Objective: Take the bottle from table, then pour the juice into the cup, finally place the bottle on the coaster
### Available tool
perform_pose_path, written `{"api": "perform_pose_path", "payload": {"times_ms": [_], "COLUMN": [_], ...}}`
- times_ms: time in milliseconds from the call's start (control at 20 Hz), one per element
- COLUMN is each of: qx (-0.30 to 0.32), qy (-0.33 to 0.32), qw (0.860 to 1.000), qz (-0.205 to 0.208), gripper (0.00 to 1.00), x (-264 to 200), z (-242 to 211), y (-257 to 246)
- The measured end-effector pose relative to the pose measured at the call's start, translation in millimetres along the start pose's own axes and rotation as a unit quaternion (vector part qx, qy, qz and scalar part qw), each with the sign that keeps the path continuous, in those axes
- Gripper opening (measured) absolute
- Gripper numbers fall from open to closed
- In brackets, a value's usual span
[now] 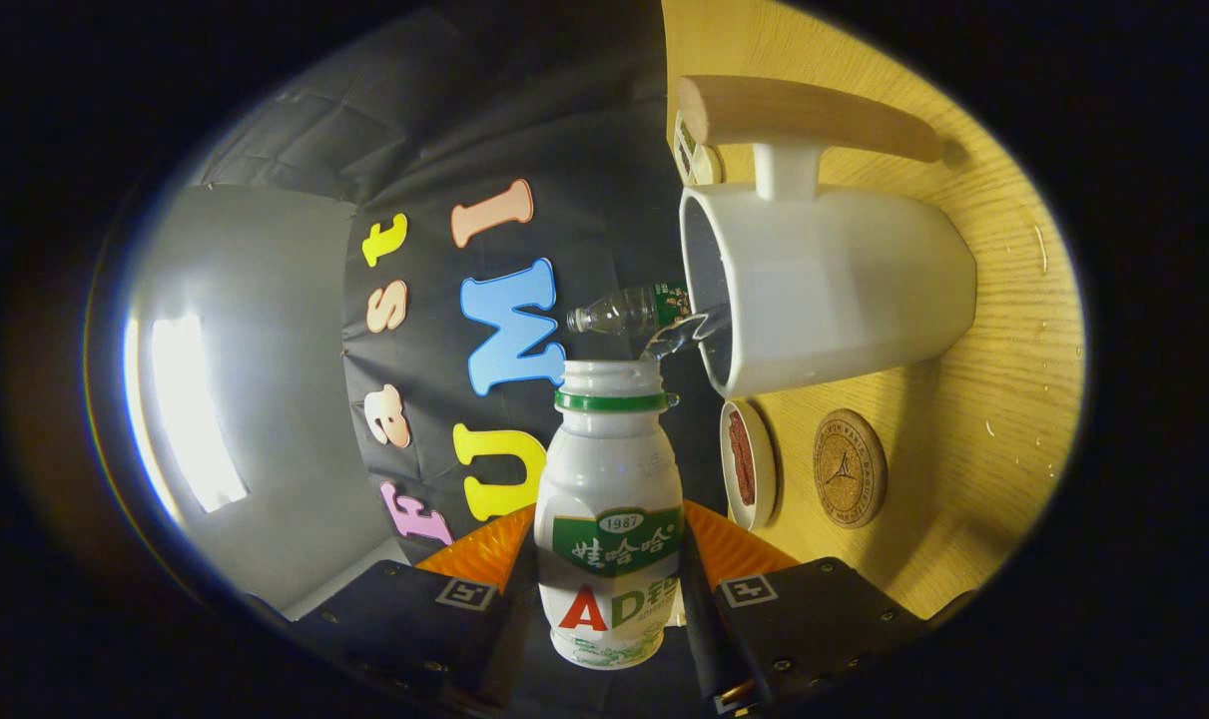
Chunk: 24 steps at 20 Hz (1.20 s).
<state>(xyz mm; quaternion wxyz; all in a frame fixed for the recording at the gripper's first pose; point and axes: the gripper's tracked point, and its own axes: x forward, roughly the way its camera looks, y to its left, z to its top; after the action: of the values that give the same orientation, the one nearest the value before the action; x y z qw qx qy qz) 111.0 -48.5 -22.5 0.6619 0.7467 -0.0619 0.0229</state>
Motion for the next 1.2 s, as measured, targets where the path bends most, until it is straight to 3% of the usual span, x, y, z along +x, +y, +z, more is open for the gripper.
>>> {"api": "perform_pose_path", "payload": {"times_ms": [950,1200], "qx": [0.033,0.038], "qy": [-0.019,-0.022], "qw": [0.999,0.999], "qz": [0.013,0.014], "gripper": [0.66,0.66], "x": [-2,16], "z": [10,8], "y": [4,19]}}
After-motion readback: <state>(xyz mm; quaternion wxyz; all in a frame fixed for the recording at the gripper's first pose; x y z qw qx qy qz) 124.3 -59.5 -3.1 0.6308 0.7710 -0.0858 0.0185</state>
